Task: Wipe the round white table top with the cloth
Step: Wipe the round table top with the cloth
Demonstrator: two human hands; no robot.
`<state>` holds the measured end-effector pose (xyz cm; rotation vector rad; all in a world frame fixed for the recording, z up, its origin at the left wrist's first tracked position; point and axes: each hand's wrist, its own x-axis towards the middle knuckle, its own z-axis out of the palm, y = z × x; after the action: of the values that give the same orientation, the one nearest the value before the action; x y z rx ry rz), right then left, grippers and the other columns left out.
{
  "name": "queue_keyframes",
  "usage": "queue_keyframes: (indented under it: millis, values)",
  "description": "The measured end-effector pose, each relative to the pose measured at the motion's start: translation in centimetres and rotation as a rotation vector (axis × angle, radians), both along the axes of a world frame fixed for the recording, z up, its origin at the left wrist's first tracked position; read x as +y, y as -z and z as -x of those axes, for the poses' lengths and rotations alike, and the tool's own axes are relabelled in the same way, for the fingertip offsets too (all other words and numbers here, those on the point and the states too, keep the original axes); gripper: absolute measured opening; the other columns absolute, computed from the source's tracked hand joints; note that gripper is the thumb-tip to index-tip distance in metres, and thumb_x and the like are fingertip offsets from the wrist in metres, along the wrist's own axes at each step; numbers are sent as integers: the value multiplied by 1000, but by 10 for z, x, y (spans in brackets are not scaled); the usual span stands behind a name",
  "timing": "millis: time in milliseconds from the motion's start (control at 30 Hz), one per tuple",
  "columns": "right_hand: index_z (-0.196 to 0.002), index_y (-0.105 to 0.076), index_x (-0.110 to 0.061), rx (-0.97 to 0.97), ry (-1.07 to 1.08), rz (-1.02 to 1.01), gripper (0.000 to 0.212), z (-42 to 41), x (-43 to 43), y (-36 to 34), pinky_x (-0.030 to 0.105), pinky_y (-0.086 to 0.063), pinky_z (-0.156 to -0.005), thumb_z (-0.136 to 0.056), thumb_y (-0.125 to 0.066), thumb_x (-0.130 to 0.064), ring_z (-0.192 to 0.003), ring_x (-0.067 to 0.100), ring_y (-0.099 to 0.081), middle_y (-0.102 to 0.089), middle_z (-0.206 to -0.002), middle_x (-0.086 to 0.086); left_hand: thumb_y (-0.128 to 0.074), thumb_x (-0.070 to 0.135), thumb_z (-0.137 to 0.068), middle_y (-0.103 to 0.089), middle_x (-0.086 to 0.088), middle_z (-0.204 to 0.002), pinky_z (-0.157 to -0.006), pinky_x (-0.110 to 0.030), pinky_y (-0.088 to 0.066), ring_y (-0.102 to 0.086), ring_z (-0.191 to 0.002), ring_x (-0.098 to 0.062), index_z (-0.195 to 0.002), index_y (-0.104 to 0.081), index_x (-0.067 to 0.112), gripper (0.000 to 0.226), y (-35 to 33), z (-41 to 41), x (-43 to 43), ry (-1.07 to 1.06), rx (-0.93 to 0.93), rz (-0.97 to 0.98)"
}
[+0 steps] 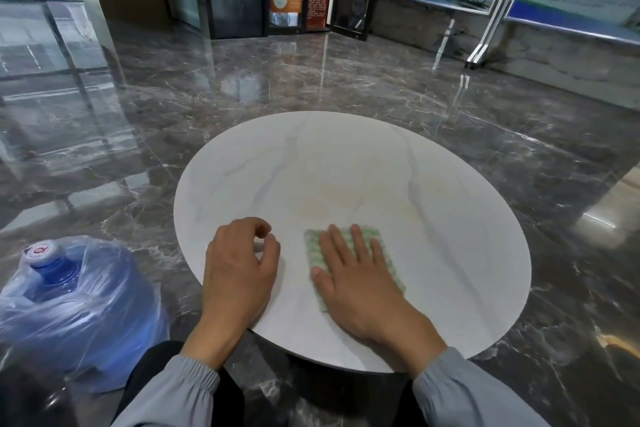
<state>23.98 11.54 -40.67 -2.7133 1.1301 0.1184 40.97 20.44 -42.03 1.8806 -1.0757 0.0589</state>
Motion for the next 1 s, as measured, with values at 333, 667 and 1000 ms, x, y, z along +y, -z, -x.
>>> queue_keyframes:
  millis: [333,667,1000]
  values:
    - [-164,4,-38,-24,-109,-1,57,-2,-29,-1,39,10,-126,-111,-11,-49,-156,9,17,11,-170,-19,-68,16,-89,-60,5,-91,-83,-43,-44,-54,-87,-23,-111,-60,16,23,1,-3,-2,-36,-73,-143]
    - [-165,8,-28,14,56,-49,61,-23,-49,-8,51,13,-125,-110,-11,-48,-156,22,24,18,-171,-11,-55,22,-87,-55,7,-84,-78,-41,-40,-49,-80,-23,-102,-54,19,15,3,-1,-3,-36,-55,-118]
    - [-165,1,-38,-54,-115,-44,59,-67,-53,-3,44,9,-126,-109,-13,-54,-158,15,16,8,-172,-17,-54,10,-87,-48,4,-76,-71,-45,-39,-44,-74,-26,-91,-45,19,14,0,-2,-1,-71,-58,-121]
